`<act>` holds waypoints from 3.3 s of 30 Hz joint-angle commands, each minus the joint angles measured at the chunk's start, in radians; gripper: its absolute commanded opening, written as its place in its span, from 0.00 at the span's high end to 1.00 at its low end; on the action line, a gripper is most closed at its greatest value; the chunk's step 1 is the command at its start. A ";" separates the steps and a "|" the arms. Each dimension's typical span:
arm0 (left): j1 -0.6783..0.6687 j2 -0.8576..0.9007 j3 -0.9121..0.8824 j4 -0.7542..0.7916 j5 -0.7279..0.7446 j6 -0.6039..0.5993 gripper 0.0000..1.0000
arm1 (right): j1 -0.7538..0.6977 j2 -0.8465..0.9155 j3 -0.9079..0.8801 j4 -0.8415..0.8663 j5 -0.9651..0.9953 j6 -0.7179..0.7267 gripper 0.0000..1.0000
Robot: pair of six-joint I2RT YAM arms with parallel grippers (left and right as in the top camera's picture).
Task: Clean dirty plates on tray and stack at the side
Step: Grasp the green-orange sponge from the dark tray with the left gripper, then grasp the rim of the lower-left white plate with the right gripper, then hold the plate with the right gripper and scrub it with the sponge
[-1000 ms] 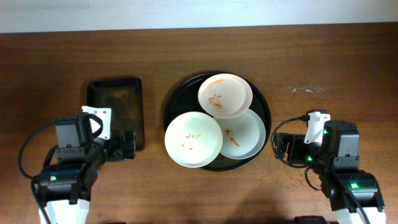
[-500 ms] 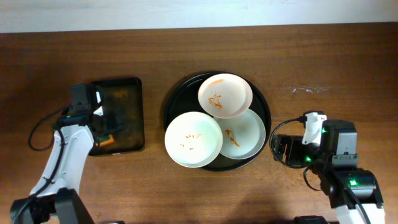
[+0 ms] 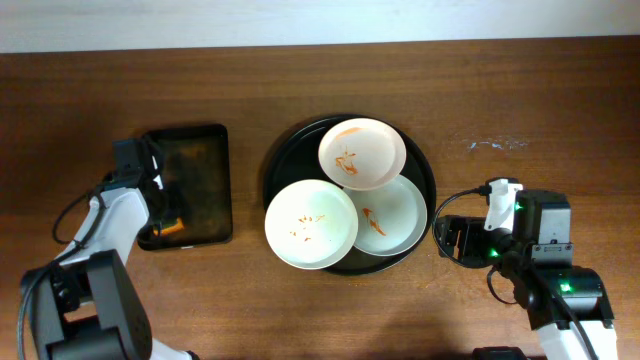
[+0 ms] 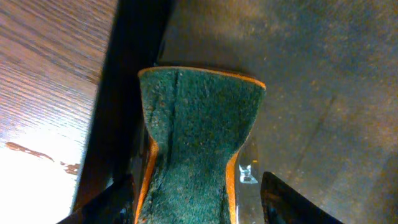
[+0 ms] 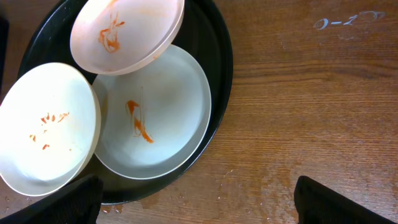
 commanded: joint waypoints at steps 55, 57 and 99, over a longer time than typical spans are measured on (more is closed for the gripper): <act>-0.636 -0.190 0.050 -0.046 0.401 -0.018 0.99 | 0.315 0.795 0.029 0.533 -0.468 0.200 0.54; -0.637 -0.180 0.050 -0.046 0.401 -0.024 1.00 | 0.315 0.814 0.029 0.536 -0.468 0.200 0.54; -0.741 -0.179 0.109 -0.240 0.255 -0.153 1.00 | 0.371 0.823 0.029 0.578 -0.399 0.252 0.96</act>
